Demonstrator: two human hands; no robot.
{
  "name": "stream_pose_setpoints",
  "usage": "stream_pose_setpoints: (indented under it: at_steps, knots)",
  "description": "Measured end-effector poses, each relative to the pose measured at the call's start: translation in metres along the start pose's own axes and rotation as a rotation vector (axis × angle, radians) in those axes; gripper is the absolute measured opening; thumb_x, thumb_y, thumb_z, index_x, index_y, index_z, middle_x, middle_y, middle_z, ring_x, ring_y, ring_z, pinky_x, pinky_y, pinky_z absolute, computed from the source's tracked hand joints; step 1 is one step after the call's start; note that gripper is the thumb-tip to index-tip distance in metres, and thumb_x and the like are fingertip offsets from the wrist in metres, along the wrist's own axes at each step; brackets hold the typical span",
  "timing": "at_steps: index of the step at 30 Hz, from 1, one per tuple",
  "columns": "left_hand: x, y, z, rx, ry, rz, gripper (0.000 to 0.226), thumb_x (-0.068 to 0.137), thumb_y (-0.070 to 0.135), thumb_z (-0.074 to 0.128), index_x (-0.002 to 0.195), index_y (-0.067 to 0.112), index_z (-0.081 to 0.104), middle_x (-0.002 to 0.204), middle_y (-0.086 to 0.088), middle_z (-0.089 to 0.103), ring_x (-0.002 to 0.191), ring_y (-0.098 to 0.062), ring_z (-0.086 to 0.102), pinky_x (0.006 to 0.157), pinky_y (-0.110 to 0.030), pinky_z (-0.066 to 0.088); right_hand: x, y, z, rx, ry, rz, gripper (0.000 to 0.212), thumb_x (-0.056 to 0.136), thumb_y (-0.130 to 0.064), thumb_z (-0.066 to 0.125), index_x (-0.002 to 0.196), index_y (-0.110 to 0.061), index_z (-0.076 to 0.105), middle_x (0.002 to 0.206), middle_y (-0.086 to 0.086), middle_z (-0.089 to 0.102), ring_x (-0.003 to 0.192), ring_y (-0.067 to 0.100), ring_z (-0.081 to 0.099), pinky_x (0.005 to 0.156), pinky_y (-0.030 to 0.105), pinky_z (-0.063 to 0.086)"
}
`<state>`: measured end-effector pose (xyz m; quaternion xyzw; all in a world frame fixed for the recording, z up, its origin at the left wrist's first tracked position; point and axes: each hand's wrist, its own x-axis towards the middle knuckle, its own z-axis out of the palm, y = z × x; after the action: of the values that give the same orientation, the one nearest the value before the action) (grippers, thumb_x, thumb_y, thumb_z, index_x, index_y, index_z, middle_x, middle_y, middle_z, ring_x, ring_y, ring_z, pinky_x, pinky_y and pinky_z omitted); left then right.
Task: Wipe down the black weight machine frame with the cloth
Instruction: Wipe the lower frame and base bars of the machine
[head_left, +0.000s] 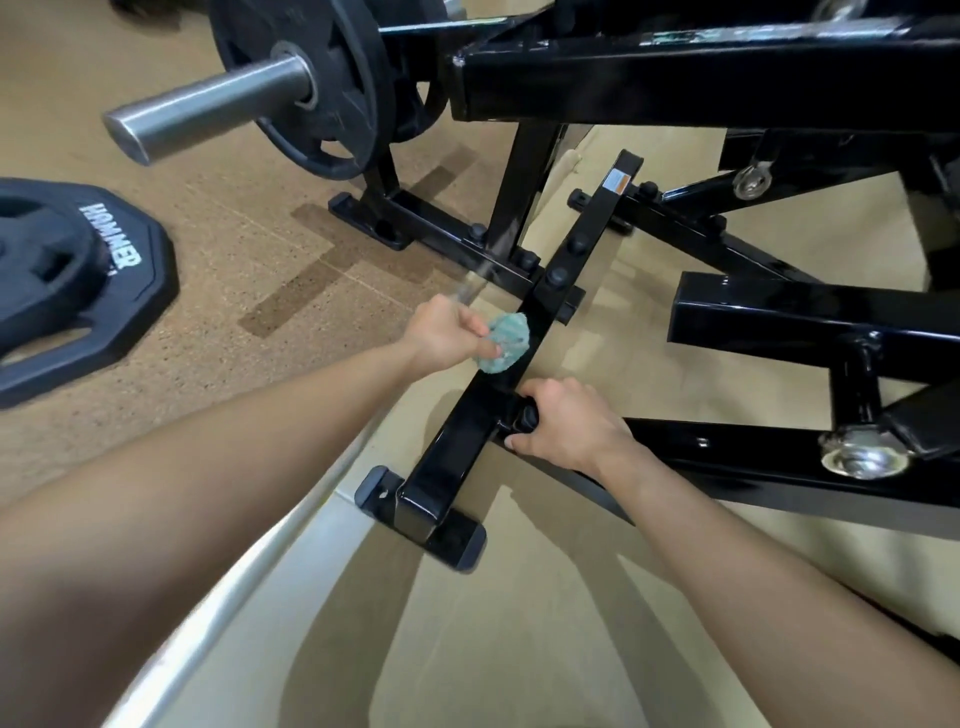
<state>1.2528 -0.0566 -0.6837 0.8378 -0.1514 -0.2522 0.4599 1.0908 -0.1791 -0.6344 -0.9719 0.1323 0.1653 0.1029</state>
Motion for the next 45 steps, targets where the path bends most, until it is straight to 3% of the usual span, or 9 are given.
stream_pose_setpoints:
  at_steps: [6,9,12,16,21,30,37,41,45]
  knots:
    - [-0.027,-0.014,-0.020,-0.012,-0.042,-0.207,0.029,0.073,0.022,0.089,0.085,0.004,0.070,0.095,-0.007,0.072,0.087,-0.019,0.070,0.068,-0.031,0.059,-0.003,-0.005,0.004,-0.030,0.044,-0.003,0.039,0.083,-0.047,0.075,0.113,-0.024,0.064,0.091,-0.002,0.063,0.095,0.028,0.064,0.075,0.037,0.055]
    - [-0.043,-0.016,-0.020,-0.120,-0.091,-0.286,0.036,0.077,0.010,0.084,0.104,-0.003,0.065,0.104,-0.013,0.071,0.086,-0.020,0.074,0.074,-0.035,0.064,-0.005,-0.007,0.004,-0.045,0.059,-0.013,0.041,0.084,-0.048,0.074,0.116,-0.023,0.064,0.099,0.002,0.066,0.099,0.030,0.064,0.076,0.037,0.054]
    - [-0.054,-0.018,-0.022,-0.112,-0.100,-0.324,0.026,0.081,-0.003,0.076,0.100,0.003,0.060,0.114,-0.016,0.065,0.083,-0.024,0.074,0.070,-0.035,0.064,-0.008,-0.008,0.005,-0.047,0.066,-0.012,0.042,0.086,-0.047,0.073,0.119,-0.023,0.063,0.104,0.003,0.067,0.101,0.030,0.064,0.080,0.040,0.056]
    - [-0.064,-0.020,-0.028,-0.154,-0.200,-0.357,0.028,0.088,-0.011,0.066,0.104,0.011,0.058,0.125,-0.010,0.047,0.106,-0.029,0.067,0.055,-0.023,0.060,-0.009,-0.008,0.006,-0.055,0.078,-0.021,0.044,0.086,-0.046,0.074,0.121,-0.022,0.064,0.103,0.004,0.068,0.100,0.030,0.064,0.080,0.040,0.057]
    - [-0.057,-0.020,-0.031,-0.267,-0.297,-0.330,0.023,0.093,0.000,0.065,0.112,0.013,0.068,0.133,-0.012,0.060,0.116,-0.030,0.065,0.072,-0.026,0.062,-0.007,-0.009,0.008,-0.051,0.082,-0.021,0.043,0.084,-0.048,0.075,0.116,-0.022,0.066,0.101,0.003,0.068,0.098,0.030,0.065,0.080,0.041,0.057]
    - [-0.040,-0.004,-0.025,-0.431,-0.340,-0.289,0.028,0.101,0.027,0.059,0.124,0.011,0.063,0.127,-0.010,0.066,0.090,-0.020,0.072,0.093,-0.037,0.060,-0.006,-0.008,0.005,-0.020,0.049,-0.002,0.039,0.084,-0.046,0.074,0.114,-0.023,0.065,0.097,0.001,0.065,0.098,0.029,0.062,0.079,0.044,0.058]
    - [-0.040,-0.033,-0.038,-0.369,-0.448,-0.458,0.060,0.089,0.044,0.069,0.130,0.001,0.061,0.133,-0.023,0.057,0.104,-0.036,0.064,0.076,-0.036,0.061,-0.009,-0.009,0.007,-0.035,0.037,-0.015,0.037,0.090,-0.044,0.070,0.116,-0.020,0.062,0.102,0.003,0.064,0.101,0.029,0.061,0.080,0.045,0.057]
    - [-0.022,-0.026,-0.022,-0.439,-0.353,-0.373,0.053,0.091,0.048,0.062,0.125,0.007,0.065,0.134,-0.018,0.060,0.103,-0.032,0.065,0.078,-0.033,0.061,-0.009,-0.010,0.011,-0.076,0.026,-0.022,0.039,0.092,-0.045,0.068,0.118,-0.018,0.060,0.106,0.004,0.061,0.103,0.030,0.060,0.077,0.040,0.054]
    - [-0.004,-0.003,-0.009,-0.530,-0.272,-0.291,0.057,0.096,0.053,0.050,0.132,0.012,0.064,0.121,-0.011,0.069,0.090,-0.023,0.065,0.064,-0.024,0.057,-0.004,-0.006,0.012,-0.092,0.036,-0.044,0.041,0.092,-0.047,0.067,0.118,-0.017,0.060,0.109,0.004,0.058,0.104,0.030,0.060,0.076,0.037,0.051]
